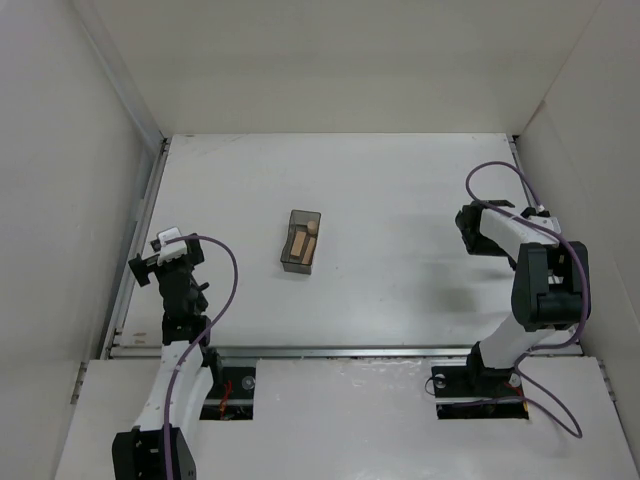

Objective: Build the wood block tower

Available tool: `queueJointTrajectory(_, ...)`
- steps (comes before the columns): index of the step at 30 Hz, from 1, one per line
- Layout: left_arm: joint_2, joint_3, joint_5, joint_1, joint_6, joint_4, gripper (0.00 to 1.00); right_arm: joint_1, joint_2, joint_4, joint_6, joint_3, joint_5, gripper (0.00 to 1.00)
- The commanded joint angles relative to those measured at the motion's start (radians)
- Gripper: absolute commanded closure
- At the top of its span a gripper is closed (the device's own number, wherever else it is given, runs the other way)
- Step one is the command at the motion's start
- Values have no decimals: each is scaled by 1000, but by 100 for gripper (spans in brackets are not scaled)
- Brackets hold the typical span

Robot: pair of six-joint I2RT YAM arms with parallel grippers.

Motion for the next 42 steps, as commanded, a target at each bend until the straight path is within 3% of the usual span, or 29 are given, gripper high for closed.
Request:
queueJointTrajectory(1,-4,21,-6,-6,4,57,0,-7,5,-56,18,34,135,0)
queueJointTrajectory(9,97,107,-13,3,18,-12,0,-7,14,-56,2,43,135,0)
queueJointTrajectory(11,155,294,11,3,31,-134,0,3,3,-56,-146,156,135,0)
queueJointTrajectory(12,192,387,93,3,31,-228,0,12,12,-56,-328,226,121,0)
queueJointTrajectory(13,235,587,141,3,22,-418,0,47,23,-56,-413,300,121,0)
queueJointTrajectory(14,342,691,198,3,22,-511,0,68,41,-56,-505,468,121,0)
queueJointTrajectory(15,404,795,365,3,40,-609,0,90,90,-56,-684,573,40,0)
queueJointTrajectory(16,465,898,467,3,62,-817,0,111,121,-41,-790,680,-23,0)
queueJointTrajectory(17,529,1101,559,3,76,-918,0,159,152,-15,-893,862,-90,0)
queueJointTrajectory(18,661,1196,627,-36,76,-1013,0,183,190,48,-1017,912,-159,0)
queueJointTrajectory(19,729,1288,720,-61,103,-1108,2,209,190,281,-1354,925,-374,0)
queueJointTrajectory(20,799,1466,735,-93,104,-1294,5,248,190,370,-1485,914,-542,0)
queueJointTrajectory(21,934,1542,735,-154,104,-1445,17,266,172,442,-1565,914,-805,0)
queueJointTrajectory(24,1082,1692,744,-214,69,-1573,29,352,117,540,-1566,783,-957,0)
queueJointTrajectory(28,1125,1567,797,-283,36,-1540,33,434,13,648,-1566,611,-1011,0)
queueJointTrajectory(31,1116,1447,738,-342,24,-1460,36,482,-9,668,-1554,533,-1062,0)
queueJointTrajectory(42,1084,1249,830,-386,-60,-1394,49,630,23,630,-1468,436,-967,0)
